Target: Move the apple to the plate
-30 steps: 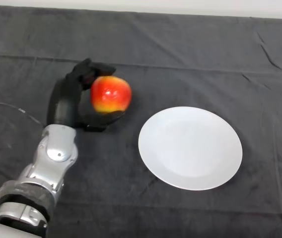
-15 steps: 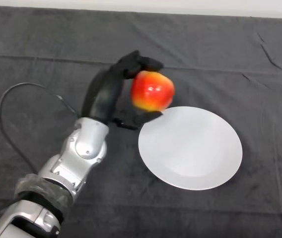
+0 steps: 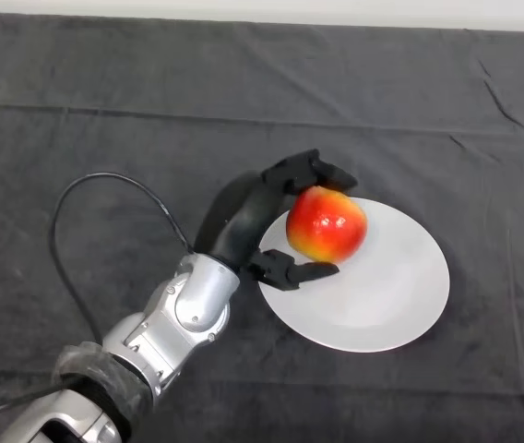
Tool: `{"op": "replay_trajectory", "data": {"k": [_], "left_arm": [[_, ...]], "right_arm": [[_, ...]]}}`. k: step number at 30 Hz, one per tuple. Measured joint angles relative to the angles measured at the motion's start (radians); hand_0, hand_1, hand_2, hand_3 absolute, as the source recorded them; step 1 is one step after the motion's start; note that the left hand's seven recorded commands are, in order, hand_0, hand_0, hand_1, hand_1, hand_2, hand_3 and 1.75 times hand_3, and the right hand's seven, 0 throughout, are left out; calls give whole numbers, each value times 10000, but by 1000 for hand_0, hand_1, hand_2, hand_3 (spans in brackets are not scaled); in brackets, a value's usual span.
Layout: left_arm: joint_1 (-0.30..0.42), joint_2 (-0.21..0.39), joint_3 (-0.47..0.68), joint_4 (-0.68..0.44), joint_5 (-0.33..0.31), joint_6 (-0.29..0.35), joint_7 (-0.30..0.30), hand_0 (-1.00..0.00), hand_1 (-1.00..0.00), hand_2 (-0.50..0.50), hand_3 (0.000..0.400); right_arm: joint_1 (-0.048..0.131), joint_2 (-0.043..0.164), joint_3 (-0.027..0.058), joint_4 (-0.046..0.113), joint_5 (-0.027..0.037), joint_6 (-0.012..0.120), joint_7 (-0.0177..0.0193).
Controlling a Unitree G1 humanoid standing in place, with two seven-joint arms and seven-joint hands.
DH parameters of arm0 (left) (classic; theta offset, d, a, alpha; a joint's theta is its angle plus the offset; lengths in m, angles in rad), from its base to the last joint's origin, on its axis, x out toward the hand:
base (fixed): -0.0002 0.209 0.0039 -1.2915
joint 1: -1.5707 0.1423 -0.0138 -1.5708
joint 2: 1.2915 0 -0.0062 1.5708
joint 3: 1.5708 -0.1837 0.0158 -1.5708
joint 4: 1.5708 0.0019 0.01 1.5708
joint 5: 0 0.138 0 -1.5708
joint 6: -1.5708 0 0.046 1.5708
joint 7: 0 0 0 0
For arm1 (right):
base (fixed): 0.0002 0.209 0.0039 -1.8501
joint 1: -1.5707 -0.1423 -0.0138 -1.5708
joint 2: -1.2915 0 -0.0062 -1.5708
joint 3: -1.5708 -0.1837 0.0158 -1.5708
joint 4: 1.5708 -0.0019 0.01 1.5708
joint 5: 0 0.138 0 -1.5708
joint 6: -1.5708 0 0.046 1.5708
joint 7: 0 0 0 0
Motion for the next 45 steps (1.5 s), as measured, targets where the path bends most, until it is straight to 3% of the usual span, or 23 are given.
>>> {"op": "replay_trajectory", "data": {"k": [13, 14, 15, 16, 32, 41, 45], "left_arm": [[1, 21, -1121, 0, -484, 103, -268, -1000, -1000, 0, 400], [0, 26, -1124, 0, -534, 116, -317, -835, -780, -27, 334], [0, 38, -1160, 0, -559, 146, -346, -180, -51, -65, 72], [0, 48, -1224, 0, -608, 197, -369, 0, 0, 0, 0], [-2, 254, -1420, -22, -943, 325, -790, 0, 0, 0, 0], [-1, 850, -800, -541, -1095, 327, -937, 0, 0, 0, 0], [2, 1304, -217, -669, -1161, -37, -1092, 0, 0, 0, 0]], "right_arm": [[-16, -10, 6, -2, 0, 0, -3], [-16, -11, 7, -2, 0, 0, -3], [-16, -11, 8, -2, 0, 0, -3], [-17, -11, 8, -2, 0, 0, -5], [-21, -11, 14, -2, 3, 0, -21], [-33, -10, 17, -2, 4, 0, -26], [-34, -8, 18, -1, 5, 0, -26]]}}
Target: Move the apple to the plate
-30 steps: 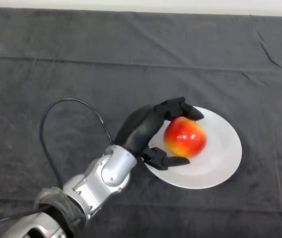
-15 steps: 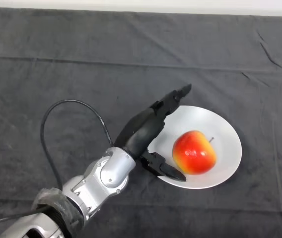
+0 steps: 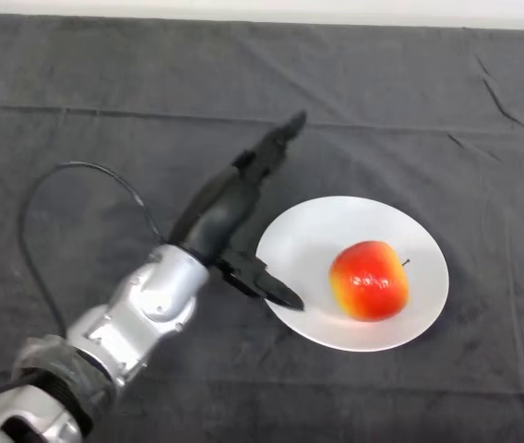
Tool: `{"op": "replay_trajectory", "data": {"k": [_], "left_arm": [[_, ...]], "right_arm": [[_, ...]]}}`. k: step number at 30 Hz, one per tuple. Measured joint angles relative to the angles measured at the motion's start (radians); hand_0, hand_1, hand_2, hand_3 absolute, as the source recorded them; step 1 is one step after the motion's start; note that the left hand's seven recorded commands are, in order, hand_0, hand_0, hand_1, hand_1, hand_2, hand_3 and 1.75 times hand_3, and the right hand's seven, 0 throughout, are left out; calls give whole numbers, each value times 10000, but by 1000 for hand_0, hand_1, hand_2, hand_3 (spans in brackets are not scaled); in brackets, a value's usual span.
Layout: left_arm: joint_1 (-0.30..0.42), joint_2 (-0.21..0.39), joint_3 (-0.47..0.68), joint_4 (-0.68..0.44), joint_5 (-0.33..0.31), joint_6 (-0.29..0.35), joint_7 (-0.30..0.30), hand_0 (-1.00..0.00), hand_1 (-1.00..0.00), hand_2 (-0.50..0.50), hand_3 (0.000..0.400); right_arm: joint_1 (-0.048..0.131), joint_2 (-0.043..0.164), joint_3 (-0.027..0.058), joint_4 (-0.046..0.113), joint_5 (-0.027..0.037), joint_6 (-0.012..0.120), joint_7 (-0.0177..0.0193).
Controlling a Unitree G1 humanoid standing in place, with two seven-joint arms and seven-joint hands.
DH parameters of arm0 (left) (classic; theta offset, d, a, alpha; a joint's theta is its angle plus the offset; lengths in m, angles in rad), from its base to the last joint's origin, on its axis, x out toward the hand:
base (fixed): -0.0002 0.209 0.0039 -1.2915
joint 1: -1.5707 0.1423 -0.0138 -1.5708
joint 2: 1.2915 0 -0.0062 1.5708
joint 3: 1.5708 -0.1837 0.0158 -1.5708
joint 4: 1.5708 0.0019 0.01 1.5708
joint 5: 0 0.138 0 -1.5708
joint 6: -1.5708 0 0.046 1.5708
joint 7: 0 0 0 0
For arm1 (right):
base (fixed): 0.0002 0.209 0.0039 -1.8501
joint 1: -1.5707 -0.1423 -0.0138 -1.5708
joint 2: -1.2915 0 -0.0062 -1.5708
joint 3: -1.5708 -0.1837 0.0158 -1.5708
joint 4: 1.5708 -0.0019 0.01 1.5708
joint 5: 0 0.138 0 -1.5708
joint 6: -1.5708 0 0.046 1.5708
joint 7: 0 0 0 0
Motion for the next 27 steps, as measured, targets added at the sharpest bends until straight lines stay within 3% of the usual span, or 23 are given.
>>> {"op": "replay_trajectory", "data": {"k": [9, 17, 27], "left_arm": [[93, 871, 1438, -14, -383, -747, -49, 0, 0, 0, 0], [970, 1243, 2720, -74, -659, -1194, 219, 0, 0, 0, 0], [2028, 2020, 4481, -704, -1043, -1754, 972, 0, 0, 0, 0]], "right_arm": [[4, 2, -1, 3, 12, 0, -3], [10, 11, 2, 9, 45, 16, -3], [85, 25, 6, 35, 98, 107, -16]]}}
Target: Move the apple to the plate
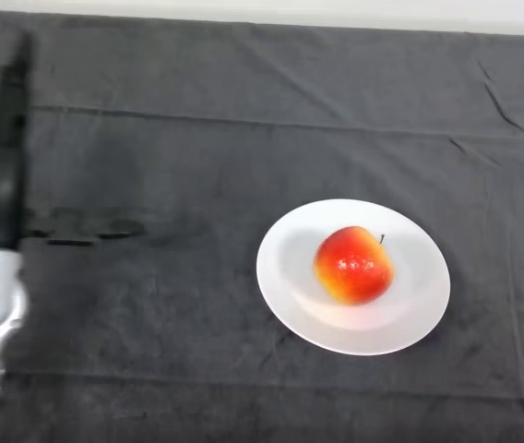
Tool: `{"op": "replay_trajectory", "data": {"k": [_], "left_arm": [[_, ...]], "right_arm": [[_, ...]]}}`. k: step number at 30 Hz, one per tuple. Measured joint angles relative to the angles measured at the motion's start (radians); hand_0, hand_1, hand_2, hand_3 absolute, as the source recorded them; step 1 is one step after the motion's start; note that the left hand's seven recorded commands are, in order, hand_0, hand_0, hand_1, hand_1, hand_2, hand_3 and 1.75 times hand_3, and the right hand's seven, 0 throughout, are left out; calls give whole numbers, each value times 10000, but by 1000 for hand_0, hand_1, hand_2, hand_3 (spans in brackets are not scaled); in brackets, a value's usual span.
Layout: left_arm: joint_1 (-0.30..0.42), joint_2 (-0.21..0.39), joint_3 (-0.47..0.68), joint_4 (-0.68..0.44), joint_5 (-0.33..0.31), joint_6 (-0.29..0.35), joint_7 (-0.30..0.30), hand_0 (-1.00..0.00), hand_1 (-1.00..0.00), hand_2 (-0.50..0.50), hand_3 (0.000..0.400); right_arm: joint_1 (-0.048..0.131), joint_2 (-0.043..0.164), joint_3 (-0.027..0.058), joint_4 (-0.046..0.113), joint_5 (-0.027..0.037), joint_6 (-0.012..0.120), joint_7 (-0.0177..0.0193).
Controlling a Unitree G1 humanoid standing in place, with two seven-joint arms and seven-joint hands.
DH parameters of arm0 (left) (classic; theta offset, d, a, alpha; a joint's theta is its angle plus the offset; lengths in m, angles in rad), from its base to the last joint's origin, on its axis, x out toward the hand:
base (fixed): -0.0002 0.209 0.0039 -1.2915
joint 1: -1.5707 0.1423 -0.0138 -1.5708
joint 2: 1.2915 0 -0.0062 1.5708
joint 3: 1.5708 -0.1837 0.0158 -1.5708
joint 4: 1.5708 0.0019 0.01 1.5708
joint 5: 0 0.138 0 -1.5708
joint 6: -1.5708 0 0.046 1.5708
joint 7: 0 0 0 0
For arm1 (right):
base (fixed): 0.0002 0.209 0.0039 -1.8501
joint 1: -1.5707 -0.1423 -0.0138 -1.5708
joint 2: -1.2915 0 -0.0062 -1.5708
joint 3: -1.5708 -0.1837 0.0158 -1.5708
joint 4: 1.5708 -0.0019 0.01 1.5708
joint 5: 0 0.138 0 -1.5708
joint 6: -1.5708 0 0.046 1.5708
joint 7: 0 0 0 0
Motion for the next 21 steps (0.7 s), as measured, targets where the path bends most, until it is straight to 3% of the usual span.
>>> {"op": "replay_trajectory", "data": {"k": [13, 21], "left_arm": [[1507, 377, 1985, -469, -576, -501, 358, 0, 0, 0, 0], [1912, 599, 3008, -441, -788, -843, 563, 0, 0, 0, 0]], "right_arm": [[41, 21, 43, 11, 40, 14, -1], [56, 27, 51, 11, 43, 64, -1]]}}
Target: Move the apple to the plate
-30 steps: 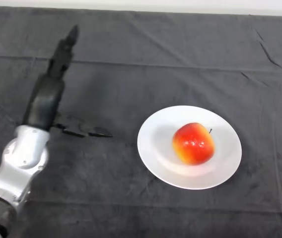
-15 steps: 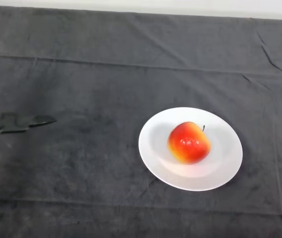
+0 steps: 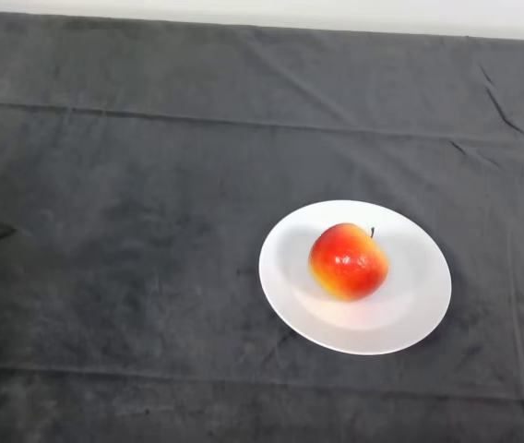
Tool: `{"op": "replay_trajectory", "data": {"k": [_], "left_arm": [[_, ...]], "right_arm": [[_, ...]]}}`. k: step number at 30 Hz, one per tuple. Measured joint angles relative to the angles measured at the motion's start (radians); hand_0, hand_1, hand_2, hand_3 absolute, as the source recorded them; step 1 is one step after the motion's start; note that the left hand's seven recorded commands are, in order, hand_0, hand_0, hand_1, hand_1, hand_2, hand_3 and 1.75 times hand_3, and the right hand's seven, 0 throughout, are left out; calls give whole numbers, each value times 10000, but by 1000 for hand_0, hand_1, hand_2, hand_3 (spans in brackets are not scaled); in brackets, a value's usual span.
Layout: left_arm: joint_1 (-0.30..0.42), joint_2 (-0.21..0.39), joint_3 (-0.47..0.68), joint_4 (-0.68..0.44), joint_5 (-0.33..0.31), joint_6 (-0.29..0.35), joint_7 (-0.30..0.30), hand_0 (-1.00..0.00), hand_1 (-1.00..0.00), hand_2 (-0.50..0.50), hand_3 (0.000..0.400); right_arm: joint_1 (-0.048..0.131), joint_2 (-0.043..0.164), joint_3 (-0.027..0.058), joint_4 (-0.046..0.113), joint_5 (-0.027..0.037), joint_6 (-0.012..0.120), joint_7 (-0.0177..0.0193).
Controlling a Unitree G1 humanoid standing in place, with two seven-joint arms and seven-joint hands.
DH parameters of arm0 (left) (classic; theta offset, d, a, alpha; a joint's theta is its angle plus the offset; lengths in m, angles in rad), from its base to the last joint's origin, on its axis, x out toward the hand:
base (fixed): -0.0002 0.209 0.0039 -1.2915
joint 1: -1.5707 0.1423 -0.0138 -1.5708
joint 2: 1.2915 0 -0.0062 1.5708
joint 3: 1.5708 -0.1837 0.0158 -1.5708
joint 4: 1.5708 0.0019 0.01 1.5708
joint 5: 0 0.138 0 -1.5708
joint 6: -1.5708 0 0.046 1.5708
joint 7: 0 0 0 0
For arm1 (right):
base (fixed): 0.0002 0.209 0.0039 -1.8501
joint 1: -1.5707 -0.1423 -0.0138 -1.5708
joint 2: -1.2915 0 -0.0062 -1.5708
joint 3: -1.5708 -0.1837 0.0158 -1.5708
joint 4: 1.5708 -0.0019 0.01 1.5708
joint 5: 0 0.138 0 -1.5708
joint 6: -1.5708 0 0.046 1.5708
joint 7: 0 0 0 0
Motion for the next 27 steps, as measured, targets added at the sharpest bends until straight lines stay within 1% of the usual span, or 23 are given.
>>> {"op": "replay_trajectory", "data": {"k": [6, 9, 15, 19, 22, 27], "left_arm": [[52, 138, 705, 139, -119, -271, 56, 0, 0, 0, 0], [113, 140, 1002, 528, -163, -413, 70, 0, 0, 0, 0], [280, 141, 1321, 1215, -266, -427, 138, 0, 0, 0, 0], [279, 140, 1502, 1251, -253, -427, 173, 0, 0, 0, 0], [278, 140, 1595, 1251, -242, -427, 335, 0, 0, 0, 0], [278, 139, 1610, 1251, -157, -427, 361, 0, 0, 0, 0]], "right_arm": [[1, 4, 9, 3, 0, 38, 1], [1, 8, 15, 7, 0, 38, 2], [3, 11, 14, 21, 1, 39, 0], [3, 12, 15, 28, 0, 39, 1], [3, 13, 15, 30, 1, 39, 1], [3, 13, 15, 32, 1, 39, 1]]}}
